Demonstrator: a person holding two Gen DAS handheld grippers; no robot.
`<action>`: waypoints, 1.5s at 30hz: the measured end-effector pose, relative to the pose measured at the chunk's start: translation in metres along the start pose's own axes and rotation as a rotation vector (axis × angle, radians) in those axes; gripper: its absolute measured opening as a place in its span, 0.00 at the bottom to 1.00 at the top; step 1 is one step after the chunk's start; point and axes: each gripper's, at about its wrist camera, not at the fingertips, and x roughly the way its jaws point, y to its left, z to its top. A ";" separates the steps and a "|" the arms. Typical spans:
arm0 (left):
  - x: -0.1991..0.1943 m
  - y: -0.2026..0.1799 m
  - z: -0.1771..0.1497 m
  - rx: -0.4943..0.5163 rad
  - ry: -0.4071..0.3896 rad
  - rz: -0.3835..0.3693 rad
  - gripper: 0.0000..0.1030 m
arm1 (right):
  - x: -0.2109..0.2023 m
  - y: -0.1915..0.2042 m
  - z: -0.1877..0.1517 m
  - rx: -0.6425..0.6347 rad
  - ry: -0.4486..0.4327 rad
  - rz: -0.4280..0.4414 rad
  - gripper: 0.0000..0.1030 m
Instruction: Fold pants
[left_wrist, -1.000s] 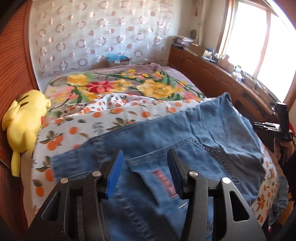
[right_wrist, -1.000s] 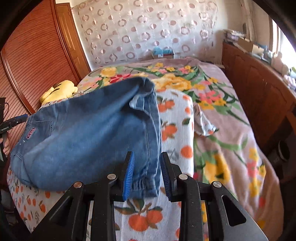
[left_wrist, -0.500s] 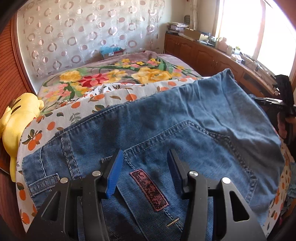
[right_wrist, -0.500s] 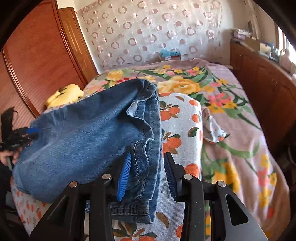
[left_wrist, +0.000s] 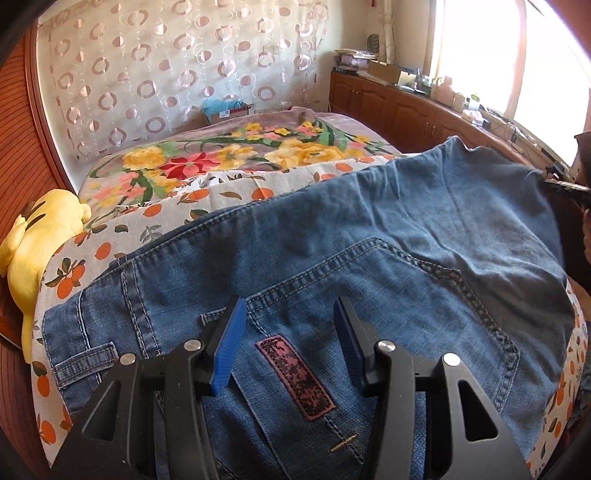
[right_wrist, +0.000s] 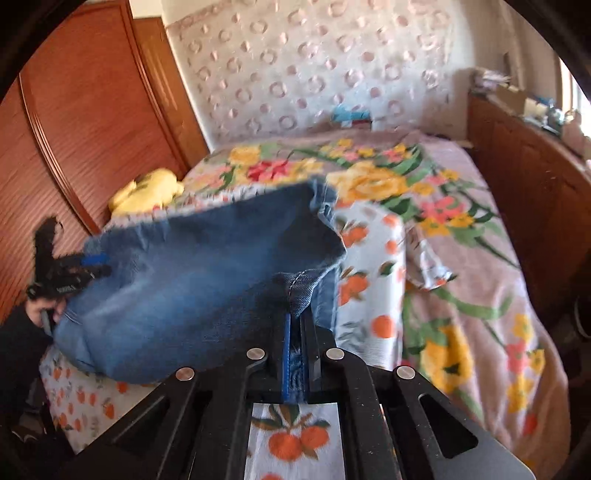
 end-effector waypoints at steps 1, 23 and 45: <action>0.000 0.001 0.000 -0.002 -0.001 -0.002 0.49 | -0.012 0.001 0.002 -0.004 -0.002 -0.012 0.03; -0.008 -0.003 0.005 0.012 -0.019 -0.001 0.49 | 0.076 -0.010 0.037 -0.019 0.027 -0.055 0.26; 0.045 0.005 0.080 0.188 0.098 -0.099 0.49 | 0.137 -0.044 0.070 -0.058 0.119 0.074 0.26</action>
